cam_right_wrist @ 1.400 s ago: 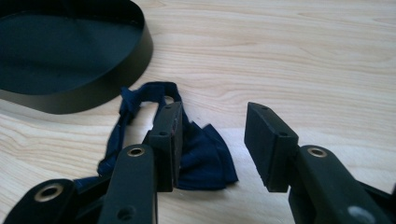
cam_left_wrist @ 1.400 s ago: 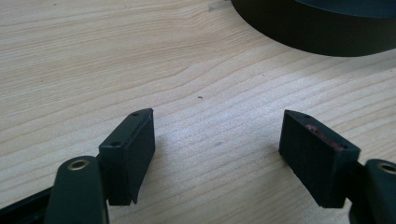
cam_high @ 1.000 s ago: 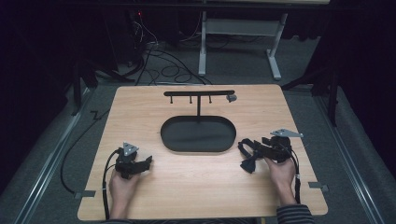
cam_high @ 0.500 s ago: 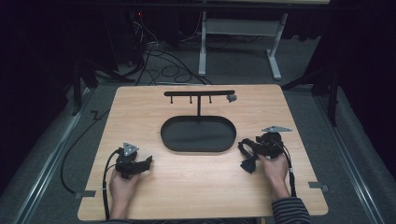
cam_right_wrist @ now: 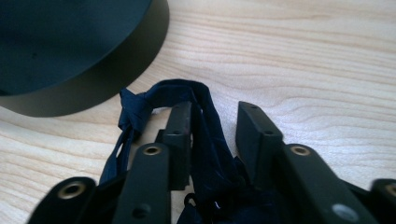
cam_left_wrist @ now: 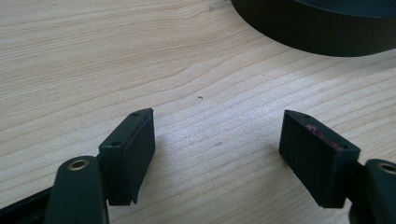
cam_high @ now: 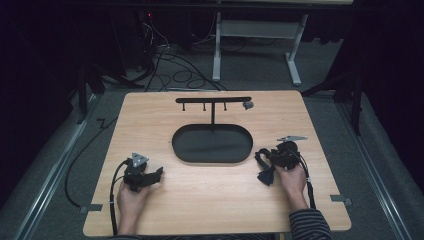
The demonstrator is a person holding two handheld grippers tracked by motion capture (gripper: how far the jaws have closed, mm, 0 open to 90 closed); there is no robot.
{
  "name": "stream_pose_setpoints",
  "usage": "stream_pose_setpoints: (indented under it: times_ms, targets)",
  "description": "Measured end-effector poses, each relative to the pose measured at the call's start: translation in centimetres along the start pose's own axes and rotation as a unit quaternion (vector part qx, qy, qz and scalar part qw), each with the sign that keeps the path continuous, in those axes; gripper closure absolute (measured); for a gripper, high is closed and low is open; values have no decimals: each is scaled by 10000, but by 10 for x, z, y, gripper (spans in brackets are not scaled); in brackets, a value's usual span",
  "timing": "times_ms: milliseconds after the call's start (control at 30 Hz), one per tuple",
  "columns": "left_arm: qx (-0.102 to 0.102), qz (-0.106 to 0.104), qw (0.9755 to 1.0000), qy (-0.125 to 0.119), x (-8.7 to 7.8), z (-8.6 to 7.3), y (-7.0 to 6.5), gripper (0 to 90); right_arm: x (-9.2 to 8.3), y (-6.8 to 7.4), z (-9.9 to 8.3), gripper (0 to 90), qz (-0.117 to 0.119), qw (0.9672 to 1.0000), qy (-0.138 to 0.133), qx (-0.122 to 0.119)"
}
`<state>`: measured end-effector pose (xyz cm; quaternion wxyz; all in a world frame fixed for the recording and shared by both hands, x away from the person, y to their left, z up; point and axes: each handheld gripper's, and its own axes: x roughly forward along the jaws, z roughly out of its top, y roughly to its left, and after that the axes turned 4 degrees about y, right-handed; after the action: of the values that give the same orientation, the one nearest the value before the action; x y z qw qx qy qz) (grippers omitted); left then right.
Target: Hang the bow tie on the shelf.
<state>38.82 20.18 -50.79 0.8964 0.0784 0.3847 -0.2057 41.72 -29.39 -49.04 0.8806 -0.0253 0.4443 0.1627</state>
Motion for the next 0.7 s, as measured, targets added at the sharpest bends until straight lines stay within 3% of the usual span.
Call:
stream_pose_setpoints:
  times_ms: [233, 700]
  targets:
    - [-2, -1, 10000, -1, 0, 0, 0, 273, 0, 2, 0, 887, -13, 9998, 32, -194]
    - [1, -1, 10000, 2, 0, 0, 0, 273, -24, 8, 1, 900, 52, 9986, -396, -346]
